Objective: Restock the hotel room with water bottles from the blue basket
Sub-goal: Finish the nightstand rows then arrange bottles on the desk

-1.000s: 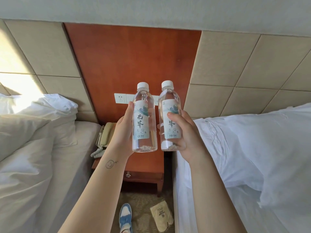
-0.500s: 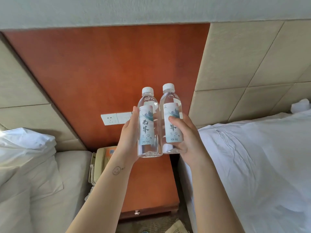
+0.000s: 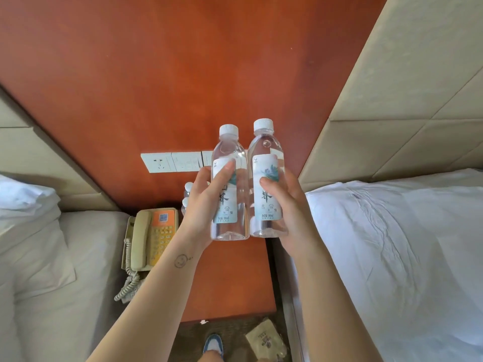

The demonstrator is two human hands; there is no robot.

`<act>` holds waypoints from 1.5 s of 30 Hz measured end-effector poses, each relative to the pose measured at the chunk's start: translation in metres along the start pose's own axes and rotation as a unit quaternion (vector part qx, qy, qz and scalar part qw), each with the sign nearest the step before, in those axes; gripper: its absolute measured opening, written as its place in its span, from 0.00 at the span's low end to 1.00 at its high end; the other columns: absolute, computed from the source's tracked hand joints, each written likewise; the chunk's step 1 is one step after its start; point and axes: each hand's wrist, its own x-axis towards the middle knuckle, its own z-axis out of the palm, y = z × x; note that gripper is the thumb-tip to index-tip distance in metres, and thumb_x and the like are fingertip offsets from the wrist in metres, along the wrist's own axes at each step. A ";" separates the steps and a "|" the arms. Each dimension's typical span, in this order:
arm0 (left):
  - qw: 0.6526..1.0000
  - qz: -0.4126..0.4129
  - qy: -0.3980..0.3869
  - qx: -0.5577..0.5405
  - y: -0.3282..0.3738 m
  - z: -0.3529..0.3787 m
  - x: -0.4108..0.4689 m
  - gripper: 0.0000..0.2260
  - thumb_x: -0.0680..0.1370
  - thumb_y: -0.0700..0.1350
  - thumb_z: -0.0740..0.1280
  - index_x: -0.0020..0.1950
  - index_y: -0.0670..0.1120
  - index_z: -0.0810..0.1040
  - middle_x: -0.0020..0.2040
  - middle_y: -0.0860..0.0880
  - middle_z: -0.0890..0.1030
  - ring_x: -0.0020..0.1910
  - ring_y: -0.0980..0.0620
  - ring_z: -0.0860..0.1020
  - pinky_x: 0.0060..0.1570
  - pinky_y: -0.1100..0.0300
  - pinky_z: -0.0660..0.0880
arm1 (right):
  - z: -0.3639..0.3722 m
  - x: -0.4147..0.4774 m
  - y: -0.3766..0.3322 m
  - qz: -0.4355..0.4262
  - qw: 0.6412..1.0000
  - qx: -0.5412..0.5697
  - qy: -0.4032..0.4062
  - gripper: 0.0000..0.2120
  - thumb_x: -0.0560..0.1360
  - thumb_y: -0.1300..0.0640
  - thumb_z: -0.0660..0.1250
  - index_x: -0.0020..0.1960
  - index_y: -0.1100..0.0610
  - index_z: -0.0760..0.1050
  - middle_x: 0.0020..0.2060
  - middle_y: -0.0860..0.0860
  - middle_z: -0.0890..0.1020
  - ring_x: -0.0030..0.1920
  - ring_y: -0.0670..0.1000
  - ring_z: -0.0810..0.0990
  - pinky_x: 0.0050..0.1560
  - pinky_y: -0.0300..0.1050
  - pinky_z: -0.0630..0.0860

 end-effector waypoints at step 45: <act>0.766 0.354 0.324 0.428 -0.374 -0.175 0.174 0.33 0.72 0.46 0.77 0.70 0.48 0.61 0.63 0.51 0.69 0.56 0.49 0.76 0.50 0.67 0.69 | -0.068 0.242 0.387 -0.147 0.961 -0.226 -0.057 0.35 0.70 0.52 0.78 0.70 0.39 0.62 0.56 0.27 0.74 0.60 0.30 0.72 0.53 0.25 0.69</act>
